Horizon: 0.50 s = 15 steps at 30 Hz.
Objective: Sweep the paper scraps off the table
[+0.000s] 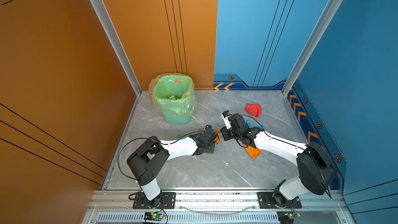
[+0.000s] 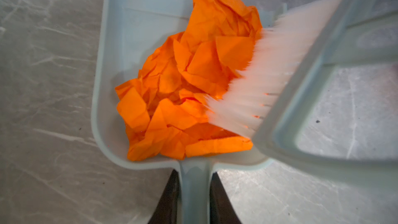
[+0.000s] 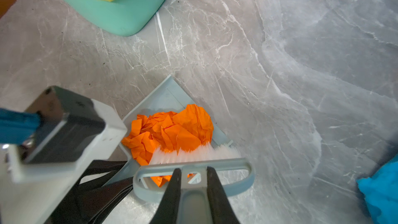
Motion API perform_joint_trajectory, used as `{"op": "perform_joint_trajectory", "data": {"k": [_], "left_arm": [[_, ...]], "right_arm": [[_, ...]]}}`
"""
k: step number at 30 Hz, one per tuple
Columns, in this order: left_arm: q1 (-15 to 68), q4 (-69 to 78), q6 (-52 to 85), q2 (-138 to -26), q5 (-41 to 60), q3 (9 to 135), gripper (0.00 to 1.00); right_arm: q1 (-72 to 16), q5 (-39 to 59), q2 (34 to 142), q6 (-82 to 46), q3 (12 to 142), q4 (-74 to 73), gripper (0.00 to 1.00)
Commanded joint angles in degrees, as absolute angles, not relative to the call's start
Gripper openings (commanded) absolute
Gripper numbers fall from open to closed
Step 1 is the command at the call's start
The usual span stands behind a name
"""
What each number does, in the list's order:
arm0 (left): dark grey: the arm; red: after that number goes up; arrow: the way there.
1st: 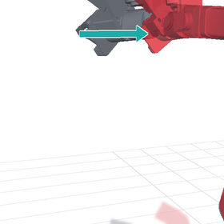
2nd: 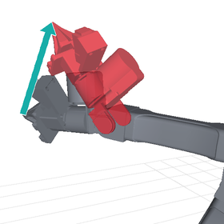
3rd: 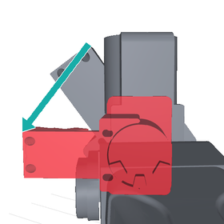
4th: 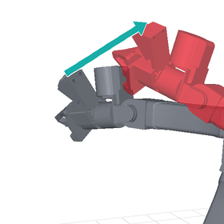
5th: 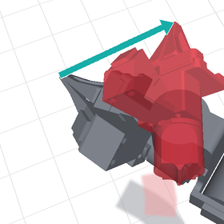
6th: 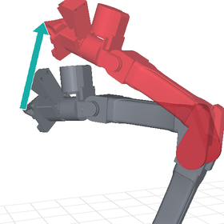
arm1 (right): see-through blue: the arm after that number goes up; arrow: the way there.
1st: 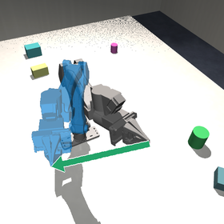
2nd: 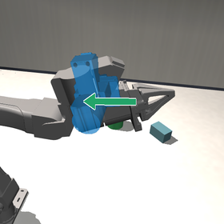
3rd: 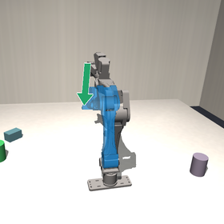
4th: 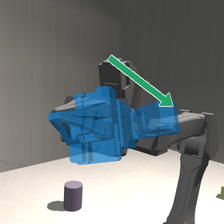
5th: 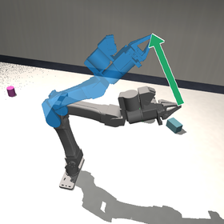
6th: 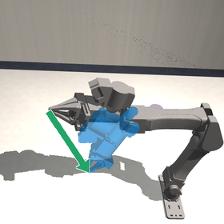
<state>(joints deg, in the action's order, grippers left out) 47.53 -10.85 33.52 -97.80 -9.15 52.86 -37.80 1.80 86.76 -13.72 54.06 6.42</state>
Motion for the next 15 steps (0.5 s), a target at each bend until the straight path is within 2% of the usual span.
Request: {"op": "perform_joint_trajectory", "data": {"k": [1,11,15], "left_arm": [[46.89,-12.77,34.28,-97.65,-7.38,50.89,0.00],[46.67,-12.35,33.93,-97.30,-7.65,50.27,0.00],[46.33,-12.86,33.66,-96.88,-7.95,50.13,0.00]], "right_arm": [[-36.14,2.73,83.74,-14.06,53.17,8.73,0.00],[-34.16,-1.89,78.00,-17.01,53.95,15.21,0.00],[-32.71,-8.66,75.63,-23.16,58.02,27.39,0.00]]}}
